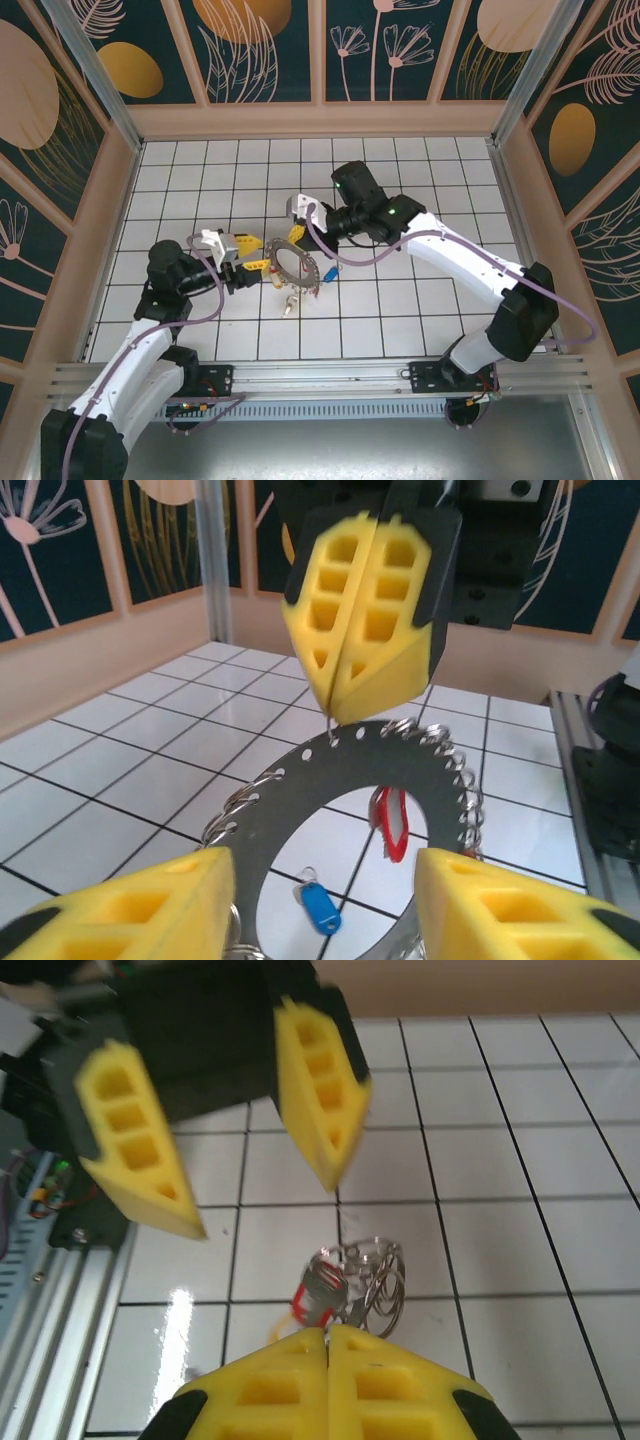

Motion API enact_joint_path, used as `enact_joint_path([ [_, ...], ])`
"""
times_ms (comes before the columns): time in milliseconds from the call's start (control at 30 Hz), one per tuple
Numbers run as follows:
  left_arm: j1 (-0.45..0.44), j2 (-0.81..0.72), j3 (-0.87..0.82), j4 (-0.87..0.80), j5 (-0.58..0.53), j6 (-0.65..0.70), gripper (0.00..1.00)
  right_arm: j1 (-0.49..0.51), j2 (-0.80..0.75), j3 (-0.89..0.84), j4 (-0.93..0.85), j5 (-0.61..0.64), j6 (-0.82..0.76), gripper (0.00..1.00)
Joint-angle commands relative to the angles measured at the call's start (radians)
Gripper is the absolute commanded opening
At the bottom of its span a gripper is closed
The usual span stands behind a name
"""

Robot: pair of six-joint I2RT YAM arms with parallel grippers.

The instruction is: Put the keys on the keyring

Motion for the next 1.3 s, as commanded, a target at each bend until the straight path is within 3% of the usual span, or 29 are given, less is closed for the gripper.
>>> enact_joint_path([
  [0,-0.023,0.012,0.033,0.001,0.044,0.051,0.41,0.001,-0.049,-0.040,0.158,-0.159,-0.024,0.00],
  [133,-0.063,0.013,0.047,0.004,0.040,0.053,0.33,0.011,-0.054,-0.062,0.241,-0.203,0.008,0.00],
  [533,-0.082,-0.014,0.039,0.064,0.036,0.008,0.34,0.040,-0.014,-0.105,0.412,-0.263,0.100,0.00],
  [867,-0.084,-0.021,0.044,0.108,0.005,-0.016,0.34,0.090,0.042,-0.066,0.323,-0.154,0.031,0.00],
  [1267,-0.085,-0.042,0.055,0.083,-0.006,0.017,0.28,0.114,0.066,-0.028,0.169,-0.046,-0.088,0.00],
])
